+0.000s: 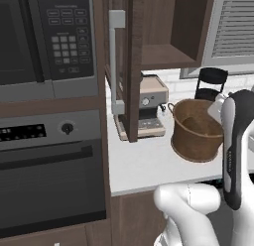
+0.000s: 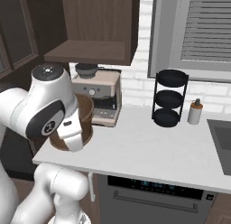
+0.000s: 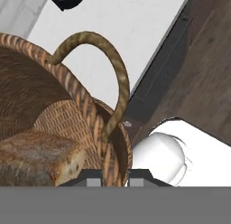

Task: Open the cabinet, pick up the bread from the cabinet and place it in the basket. Then move the basket to the dining counter.

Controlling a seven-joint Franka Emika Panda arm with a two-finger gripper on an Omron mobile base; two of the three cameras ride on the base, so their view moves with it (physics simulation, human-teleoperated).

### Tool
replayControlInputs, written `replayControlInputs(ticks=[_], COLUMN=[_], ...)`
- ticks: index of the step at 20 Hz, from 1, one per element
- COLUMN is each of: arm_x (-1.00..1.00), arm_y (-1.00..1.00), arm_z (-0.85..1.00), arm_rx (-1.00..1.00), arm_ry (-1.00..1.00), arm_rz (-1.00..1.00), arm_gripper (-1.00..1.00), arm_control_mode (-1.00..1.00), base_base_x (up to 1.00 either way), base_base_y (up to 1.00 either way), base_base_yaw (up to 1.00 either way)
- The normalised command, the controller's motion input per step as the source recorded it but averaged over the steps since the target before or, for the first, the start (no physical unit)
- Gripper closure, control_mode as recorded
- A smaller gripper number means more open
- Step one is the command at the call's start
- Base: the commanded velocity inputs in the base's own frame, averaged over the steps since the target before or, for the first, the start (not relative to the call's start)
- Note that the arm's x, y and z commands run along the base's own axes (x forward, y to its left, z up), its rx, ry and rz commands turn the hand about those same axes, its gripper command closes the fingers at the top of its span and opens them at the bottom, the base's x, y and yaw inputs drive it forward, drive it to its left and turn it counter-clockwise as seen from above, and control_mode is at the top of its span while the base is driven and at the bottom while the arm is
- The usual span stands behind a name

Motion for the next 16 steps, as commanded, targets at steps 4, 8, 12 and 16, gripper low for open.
replayControlInputs(ticks=[4,8,12,16], arm_x=[-0.38,0.0,0.0,-0.28], arm_y=[0.06,0.0,0.0,-0.03], arm_z=[0.0,0.0,0.0,0.01], arm_rx=[-0.01,0.0,0.0,0.0], arm_ry=[-0.04,0.0,0.0,-0.09], arm_rz=[0.04,0.0,0.0,0.0], arm_gripper=[1.0,1.0,1.0,1.0], arm_control_mode=[-1.0,-1.0,-1.0,1.0], base_base_x=[0.0,0.0,0.0,-0.19], base_base_y=[0.0,0.0,0.0,-0.03], base_base_yaw=[0.0,0.0,0.0,0.0])
